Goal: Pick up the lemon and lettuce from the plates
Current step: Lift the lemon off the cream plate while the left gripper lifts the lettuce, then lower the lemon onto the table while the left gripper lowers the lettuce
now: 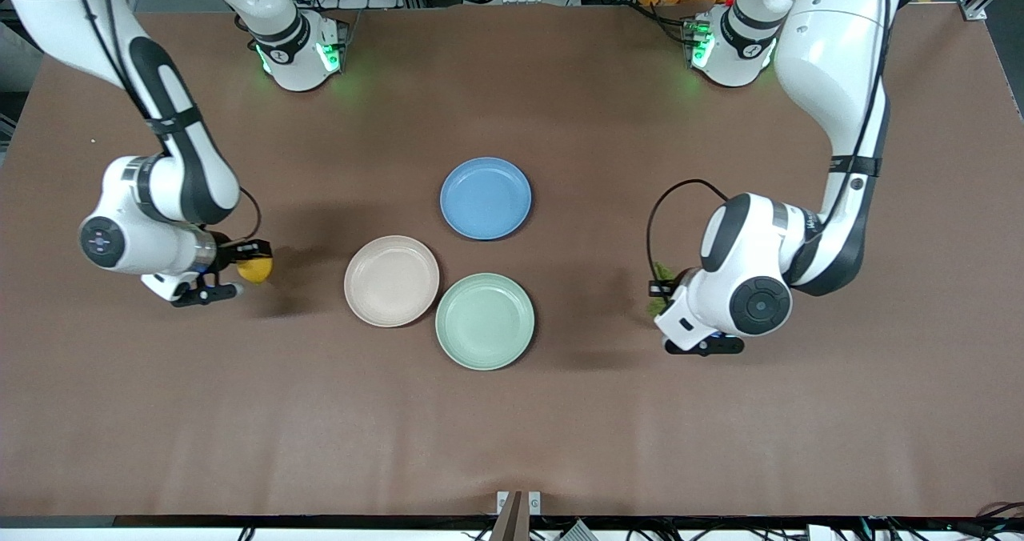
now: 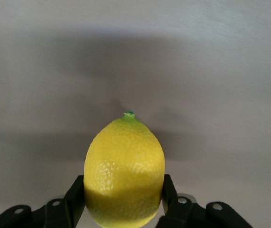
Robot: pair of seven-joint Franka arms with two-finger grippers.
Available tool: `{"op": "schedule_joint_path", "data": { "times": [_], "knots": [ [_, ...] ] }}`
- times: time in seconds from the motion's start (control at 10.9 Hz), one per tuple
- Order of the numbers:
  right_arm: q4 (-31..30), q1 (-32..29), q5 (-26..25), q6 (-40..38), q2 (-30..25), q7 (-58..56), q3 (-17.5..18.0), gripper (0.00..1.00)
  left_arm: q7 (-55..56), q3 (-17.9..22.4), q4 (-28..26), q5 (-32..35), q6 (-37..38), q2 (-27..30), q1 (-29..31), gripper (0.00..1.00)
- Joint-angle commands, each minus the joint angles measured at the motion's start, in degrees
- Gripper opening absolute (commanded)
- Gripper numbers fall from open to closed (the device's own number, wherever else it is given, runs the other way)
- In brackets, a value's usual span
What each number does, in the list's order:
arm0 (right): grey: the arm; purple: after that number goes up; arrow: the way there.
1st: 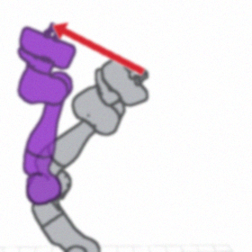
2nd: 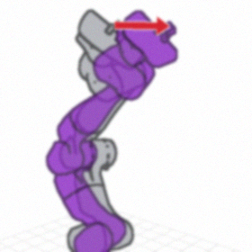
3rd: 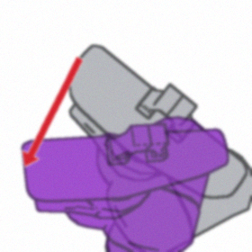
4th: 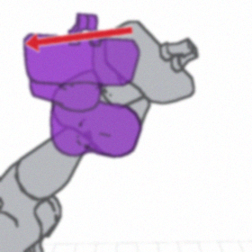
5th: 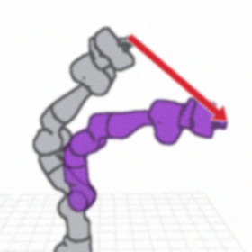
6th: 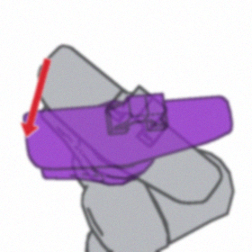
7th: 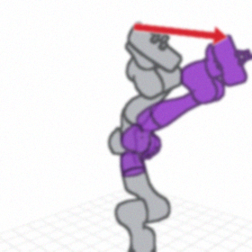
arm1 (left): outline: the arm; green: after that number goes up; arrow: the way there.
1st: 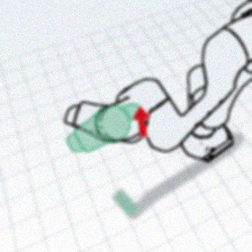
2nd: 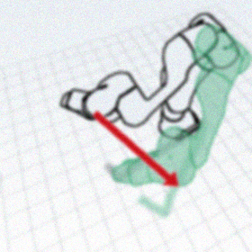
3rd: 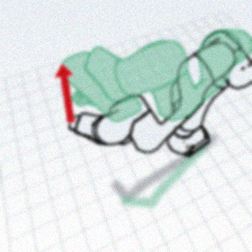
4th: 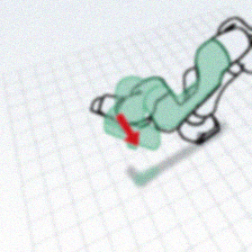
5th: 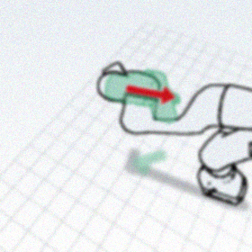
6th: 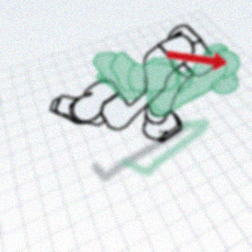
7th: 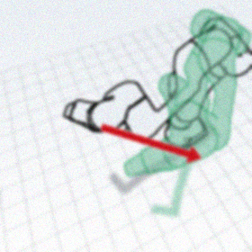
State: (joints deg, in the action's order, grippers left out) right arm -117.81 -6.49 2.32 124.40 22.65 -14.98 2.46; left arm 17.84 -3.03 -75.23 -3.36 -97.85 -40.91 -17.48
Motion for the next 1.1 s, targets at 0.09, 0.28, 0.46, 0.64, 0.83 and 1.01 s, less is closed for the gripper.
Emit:
{"op": "schedule_joint_path", "data": {
  "times": [0.09,0.28,0.46,0.64,0.83,1.01],
  "knots": [
    [-2.0,-3.3,0.6,0.4,-1.9,-4.4,0.7,0.17,-2.5,-0.3,-1.0,3.5,3.8,0.5,2.3,0.00],
    [-2.0,-3.9,1.0,0.0,-1.6,-3.1,0.7,0.77,-4.1,-0.3,-1.2,4.1,3.8,-0.5,4.1,0.00],
    [-2.0,-4.6,1.0,-1.1,-1.5,-2.2,0.7,1.00,-4.8,-0.3,-1.2,4.8,3.8,-0.7,5.3,0.00],
    [-1.8,-4.2,1.0,-2.3,-2.3,-2.2,0.7,1.00,-6.1,-0.3,-1.2,4.9,3.8,-1.2,6.7,0.00],
    [-1.9,-4.2,1.0,-3.1,-3.7,-2.2,0.7,1.00,-6.7,-0.3,-1.7,5.0,3.8,-1.3,7.0,0.00],
    [-1.8,-4.1,1.0,-4.5,-5.2,-2.2,0.7,1.00,-6.7,-0.3,-2.1,5.8,3.8,-1.3,7.0,0.16]
  ]
}}
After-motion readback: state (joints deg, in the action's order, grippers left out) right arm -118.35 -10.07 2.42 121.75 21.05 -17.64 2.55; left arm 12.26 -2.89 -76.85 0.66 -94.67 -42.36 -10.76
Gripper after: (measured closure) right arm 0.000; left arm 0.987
